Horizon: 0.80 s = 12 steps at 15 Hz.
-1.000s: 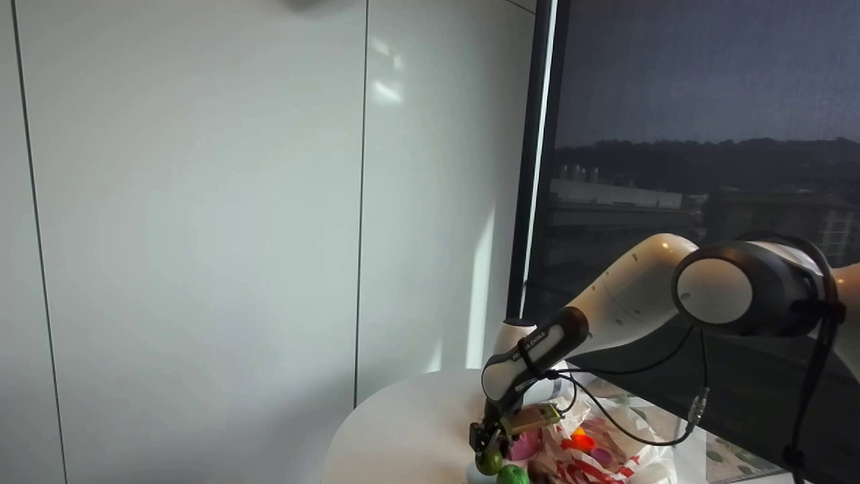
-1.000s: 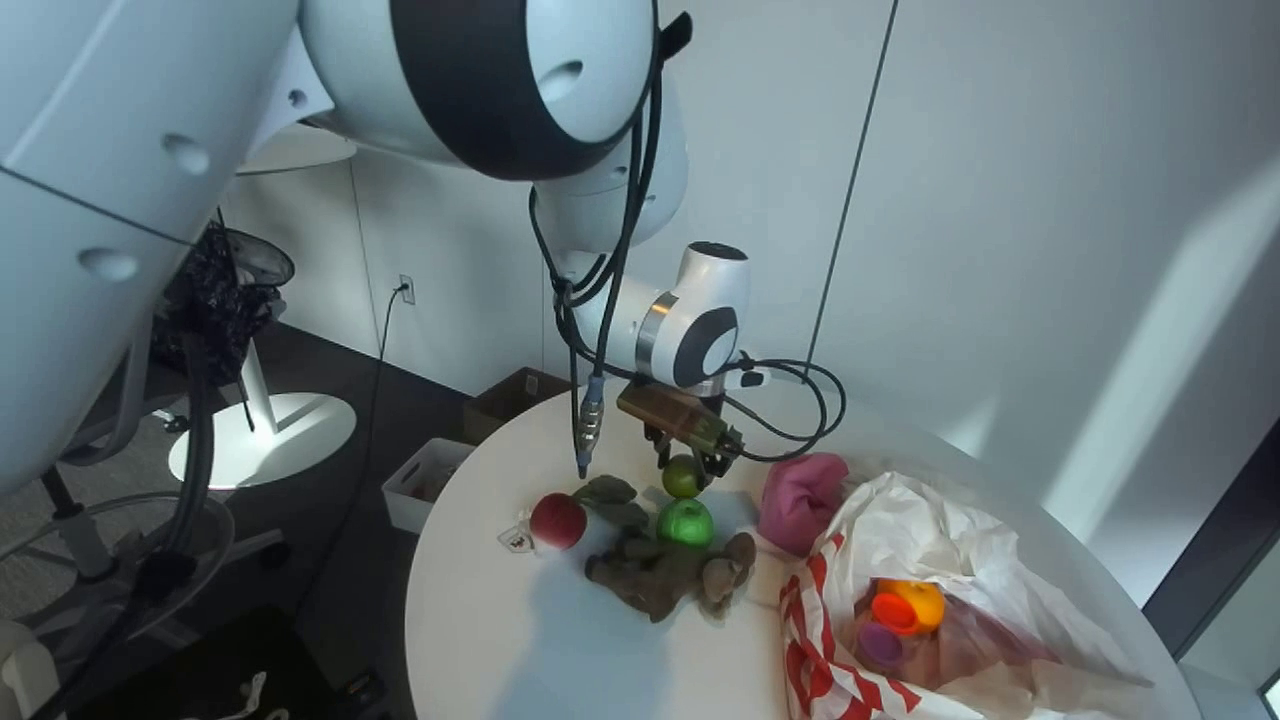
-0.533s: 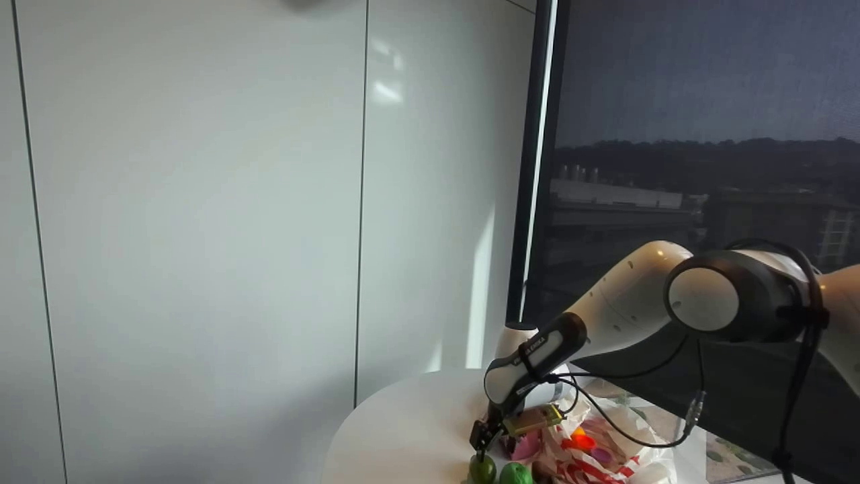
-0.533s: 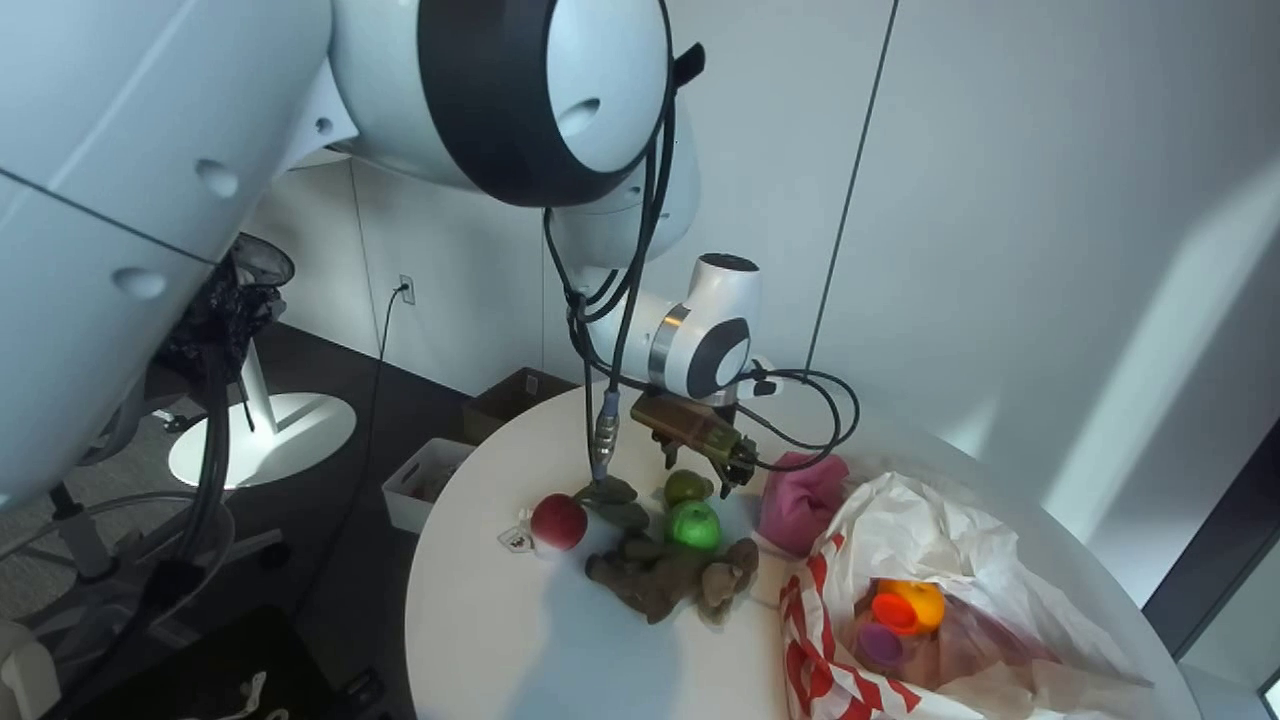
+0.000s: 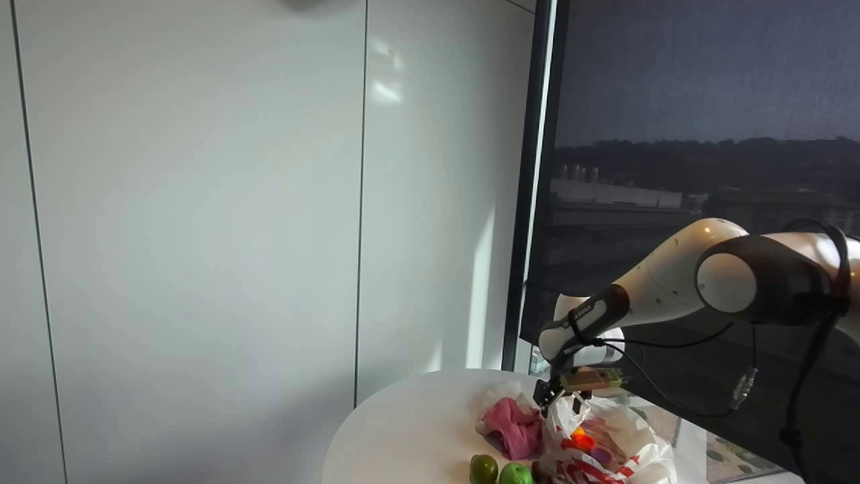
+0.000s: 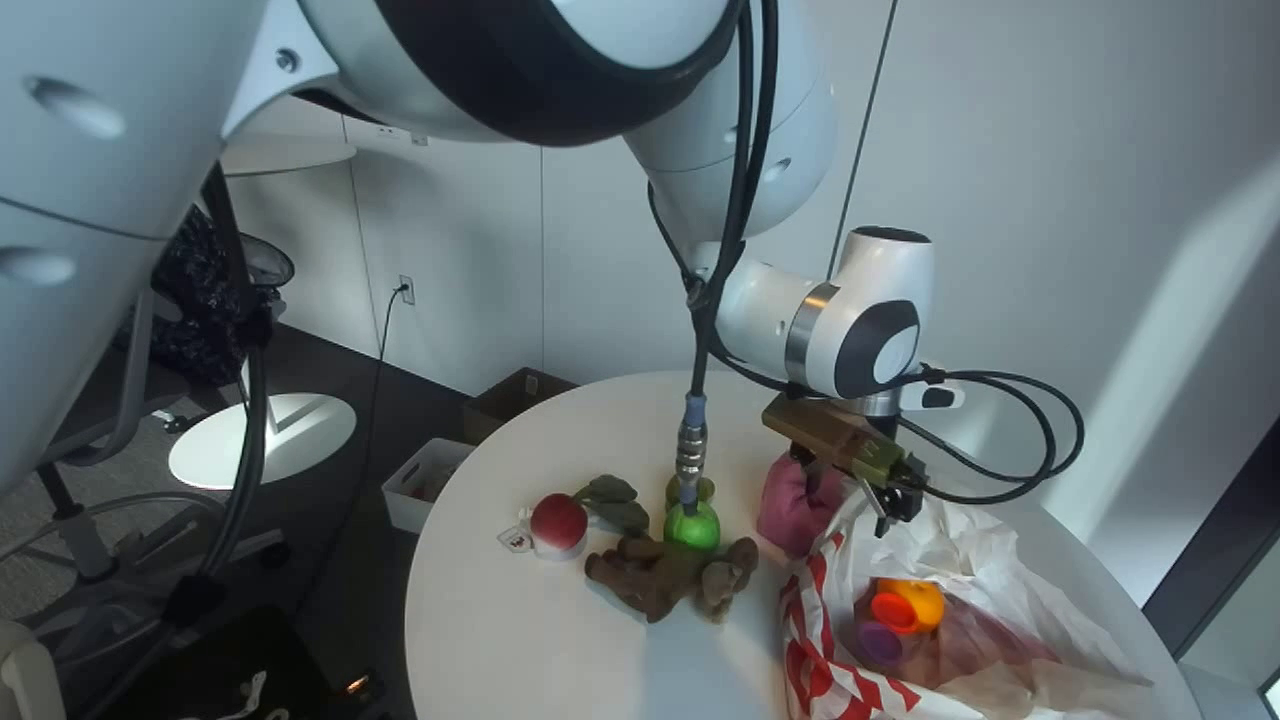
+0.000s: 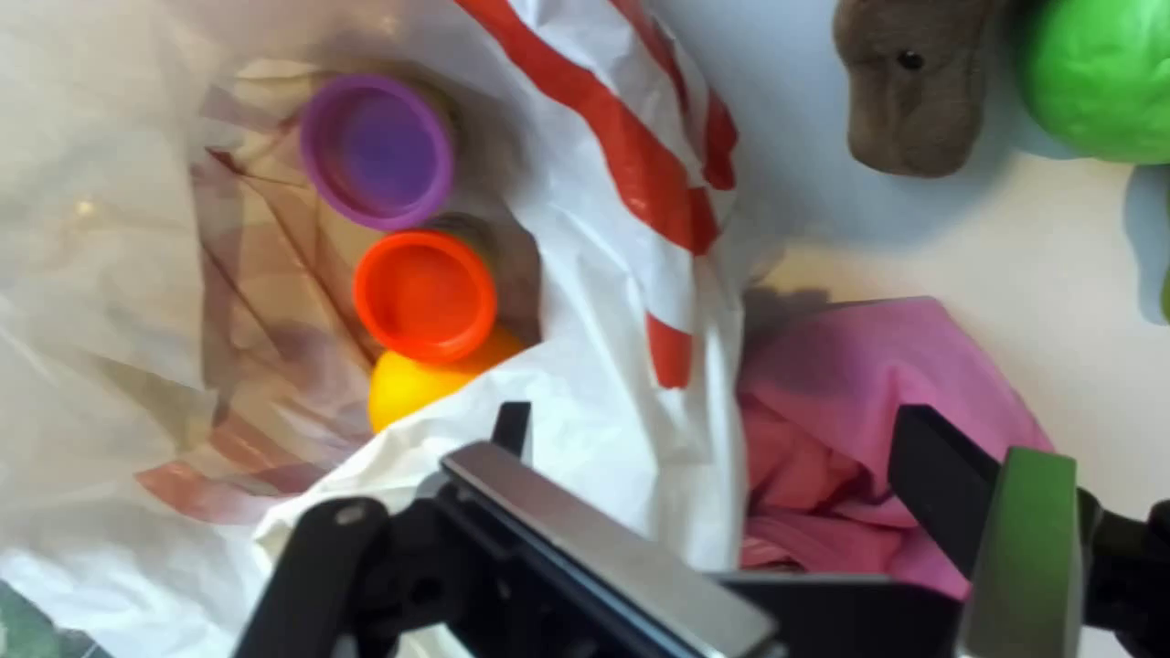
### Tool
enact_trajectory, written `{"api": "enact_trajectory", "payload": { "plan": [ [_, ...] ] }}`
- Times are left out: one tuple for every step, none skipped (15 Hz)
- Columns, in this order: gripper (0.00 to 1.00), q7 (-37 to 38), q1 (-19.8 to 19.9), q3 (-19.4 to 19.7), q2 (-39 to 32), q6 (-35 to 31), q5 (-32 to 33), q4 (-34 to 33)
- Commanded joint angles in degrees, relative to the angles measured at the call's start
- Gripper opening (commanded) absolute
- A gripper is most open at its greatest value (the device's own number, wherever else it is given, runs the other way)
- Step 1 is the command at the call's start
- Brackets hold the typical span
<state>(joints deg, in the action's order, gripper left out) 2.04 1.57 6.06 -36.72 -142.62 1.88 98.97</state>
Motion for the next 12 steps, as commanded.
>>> {"api": "enact_trajectory", "payload": {
  "plan": [
    [1.00, 2.95, 2.10, 3.42, 0.75, 1.63, 1.35, 0.01],
    [1.00, 3.58, 2.26, 4.47, 0.17, 0.92, 2.04, -0.05],
    [1.00, 3.76, 2.54, 5.06, -0.36, 0.51, 2.52, 0.03],
    [1.00, 3.67, 2.64, 5.47, -1.15, -0.02, 3.36, 0.17],
    [1.00, 3.77, 2.56, 5.73, -1.94, -1.23, 4.21, 0.49],
    [1.00, 3.73, 2.59, 5.71, -2.80, -1.46, 4.66, 0.40],
    [1.00, 3.49, 2.78, 5.41, -3.68, -1.60, 4.76, 0.20],
    [1.00, 3.47, 2.88, 5.28, -4.65, -1.69, 4.92, -0.21],
    [1.00, 3.33, 3.00, 5.14, -5.60, -2.10, 4.87, -0.53],
    [1.00, 3.17, 3.15, 5.06, -6.60, -1.76, 4.71, -1.20],
    [1.00, 2.91, 3.31, 4.90, -7.27, -1.60, 4.51, -1.64],
    [1.00, 2.77, 3.46, 4.73, -7.85, -1.58, 4.25, -2.14]
  ]
}}
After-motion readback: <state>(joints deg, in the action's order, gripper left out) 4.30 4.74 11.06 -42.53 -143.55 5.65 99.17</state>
